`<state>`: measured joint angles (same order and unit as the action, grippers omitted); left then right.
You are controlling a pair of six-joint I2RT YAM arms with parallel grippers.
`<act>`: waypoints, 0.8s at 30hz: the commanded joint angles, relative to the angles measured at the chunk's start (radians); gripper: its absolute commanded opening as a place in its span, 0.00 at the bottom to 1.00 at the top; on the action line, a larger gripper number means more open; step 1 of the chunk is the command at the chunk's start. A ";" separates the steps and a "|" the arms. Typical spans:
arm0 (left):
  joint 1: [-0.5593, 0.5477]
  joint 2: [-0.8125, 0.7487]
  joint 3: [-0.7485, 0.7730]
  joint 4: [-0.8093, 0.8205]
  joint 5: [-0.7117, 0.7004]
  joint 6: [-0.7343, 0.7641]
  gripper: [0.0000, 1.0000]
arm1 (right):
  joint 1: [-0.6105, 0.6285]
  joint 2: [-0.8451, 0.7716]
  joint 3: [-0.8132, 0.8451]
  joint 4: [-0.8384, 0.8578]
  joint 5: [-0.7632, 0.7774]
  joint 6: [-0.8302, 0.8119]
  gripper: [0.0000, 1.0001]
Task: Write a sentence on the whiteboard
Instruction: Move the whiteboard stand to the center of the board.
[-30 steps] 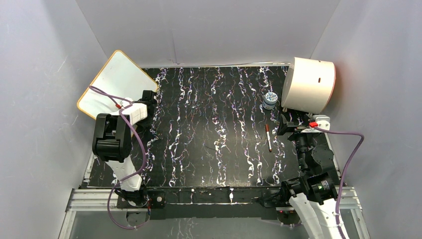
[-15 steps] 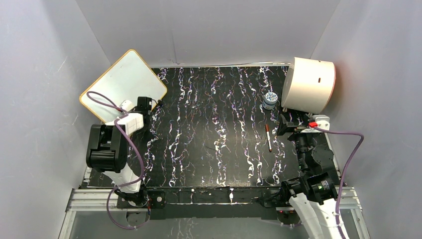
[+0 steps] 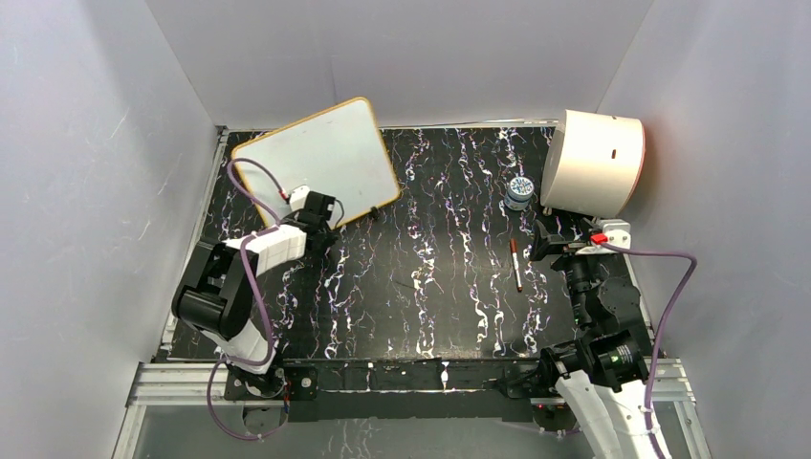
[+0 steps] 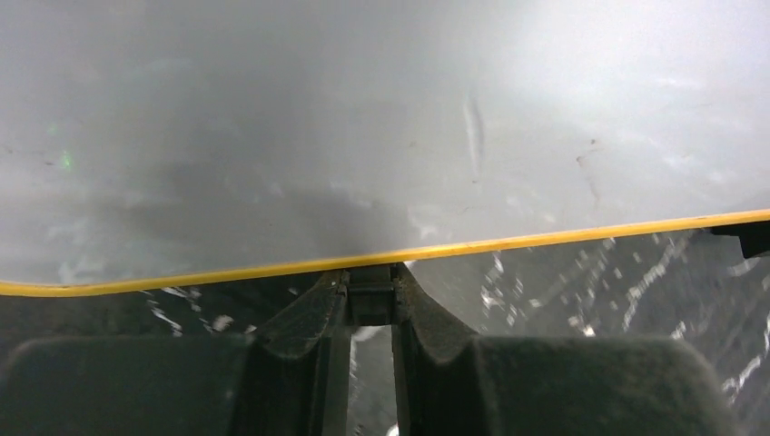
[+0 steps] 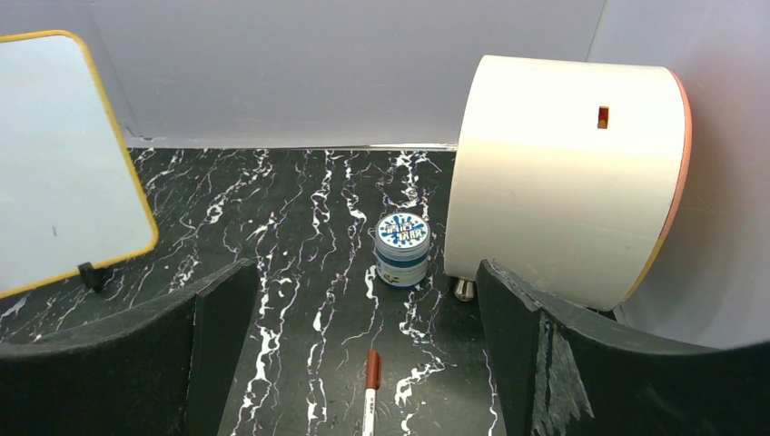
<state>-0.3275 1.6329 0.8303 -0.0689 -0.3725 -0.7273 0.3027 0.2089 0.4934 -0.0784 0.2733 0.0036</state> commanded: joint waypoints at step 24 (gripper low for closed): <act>-0.409 0.048 0.042 -0.104 0.067 -0.153 0.00 | 0.006 0.045 0.015 0.034 0.008 -0.002 0.99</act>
<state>-0.6998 1.6547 0.8669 -0.1059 -0.3702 -0.8021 0.3027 0.2497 0.4934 -0.0795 0.2741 0.0036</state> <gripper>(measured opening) 0.151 0.985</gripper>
